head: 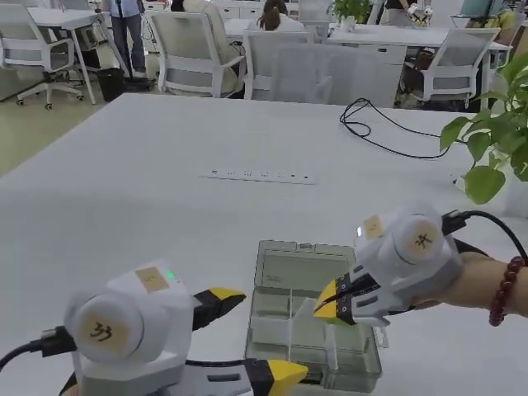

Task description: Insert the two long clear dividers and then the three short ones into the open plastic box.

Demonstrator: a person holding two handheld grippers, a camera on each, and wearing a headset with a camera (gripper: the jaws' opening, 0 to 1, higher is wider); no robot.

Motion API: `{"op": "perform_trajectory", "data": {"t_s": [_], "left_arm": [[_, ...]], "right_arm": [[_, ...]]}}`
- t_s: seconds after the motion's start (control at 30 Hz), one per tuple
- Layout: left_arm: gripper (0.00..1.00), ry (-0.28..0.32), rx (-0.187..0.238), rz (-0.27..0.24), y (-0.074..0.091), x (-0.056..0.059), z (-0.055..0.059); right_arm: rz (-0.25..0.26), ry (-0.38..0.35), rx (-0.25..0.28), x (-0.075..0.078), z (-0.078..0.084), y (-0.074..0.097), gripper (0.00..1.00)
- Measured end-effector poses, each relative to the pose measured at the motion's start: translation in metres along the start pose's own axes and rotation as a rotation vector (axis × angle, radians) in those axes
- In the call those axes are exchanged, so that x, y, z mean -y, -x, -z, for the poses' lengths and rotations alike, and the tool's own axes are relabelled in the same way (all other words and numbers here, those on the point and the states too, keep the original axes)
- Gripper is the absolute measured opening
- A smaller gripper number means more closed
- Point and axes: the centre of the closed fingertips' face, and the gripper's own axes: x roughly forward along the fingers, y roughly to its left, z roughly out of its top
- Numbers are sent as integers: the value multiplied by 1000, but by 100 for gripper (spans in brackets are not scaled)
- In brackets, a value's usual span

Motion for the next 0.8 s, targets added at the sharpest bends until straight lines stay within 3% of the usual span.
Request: {"op": "perform_trajectory", "data": {"t_s": [0.2,0.5,0.8], "left_arm": [[66,-3,-6,0,0,1,1],[66,-7,-8,2,-2,2,0],[66,-13,-8,-1,-2,2,-1]], "right_arm": [[-9,17,-5,-1,-1,-5,2],[-18,-14,1,1,-1,-6,2],[-48,-41,-33,1,7,-16,2]]}}
